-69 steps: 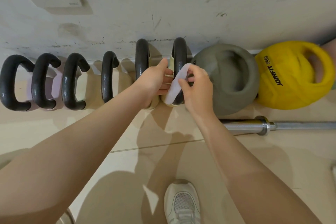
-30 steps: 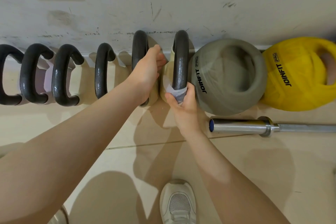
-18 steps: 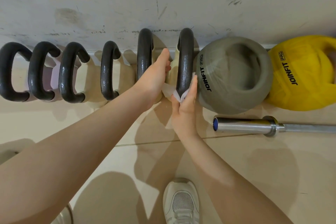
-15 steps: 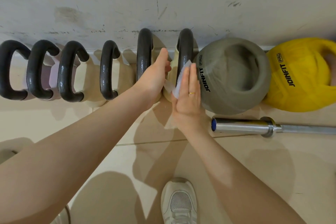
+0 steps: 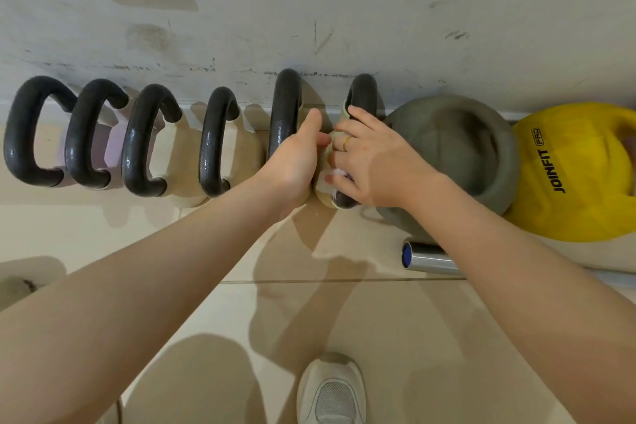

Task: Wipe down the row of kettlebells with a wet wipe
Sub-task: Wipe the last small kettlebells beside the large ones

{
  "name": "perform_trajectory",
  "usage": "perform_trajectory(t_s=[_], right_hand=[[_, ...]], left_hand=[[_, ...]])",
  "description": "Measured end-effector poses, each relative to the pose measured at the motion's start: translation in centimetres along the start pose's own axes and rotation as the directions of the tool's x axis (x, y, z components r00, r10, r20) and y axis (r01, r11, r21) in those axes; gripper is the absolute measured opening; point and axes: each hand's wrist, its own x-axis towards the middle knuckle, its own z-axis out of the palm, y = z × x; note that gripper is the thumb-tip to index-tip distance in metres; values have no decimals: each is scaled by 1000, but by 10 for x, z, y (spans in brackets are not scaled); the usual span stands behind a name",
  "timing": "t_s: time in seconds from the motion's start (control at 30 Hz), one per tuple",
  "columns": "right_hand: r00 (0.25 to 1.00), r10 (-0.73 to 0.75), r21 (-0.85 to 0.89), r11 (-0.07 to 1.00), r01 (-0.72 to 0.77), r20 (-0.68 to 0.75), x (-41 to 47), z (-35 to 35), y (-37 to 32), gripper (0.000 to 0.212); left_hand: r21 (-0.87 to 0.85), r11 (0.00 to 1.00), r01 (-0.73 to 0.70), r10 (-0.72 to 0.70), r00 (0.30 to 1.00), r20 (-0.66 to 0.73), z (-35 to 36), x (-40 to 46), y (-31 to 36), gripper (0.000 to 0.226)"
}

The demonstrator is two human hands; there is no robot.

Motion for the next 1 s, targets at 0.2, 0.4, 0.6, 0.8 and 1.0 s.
perform_trajectory(t_s=[0.2,0.4,0.6,0.8,1.0], right_hand=[[971,238,229,945,-233,8,16,-7,34,45],[909,412,428,834,-349,-61,1,-8,48,40],[946,323,710,656,-257,44,-3,-9,31,38],[933,360,675,684,-277,17,8,-3,46,37],[987,159,503,852,-143,11,26,-8,44,29]], left_hand=[[52,999,-5,9,997,-75,11,-3,3,45],[309,951,-21,53,994,-94,17,-3,-1,27],[356,933,-43,38,999,21,29,8,4,30],[383,910,-160,121,985,124,30,22,16,23],[394,906,-154,99,983,156,21,15,-6,30]])
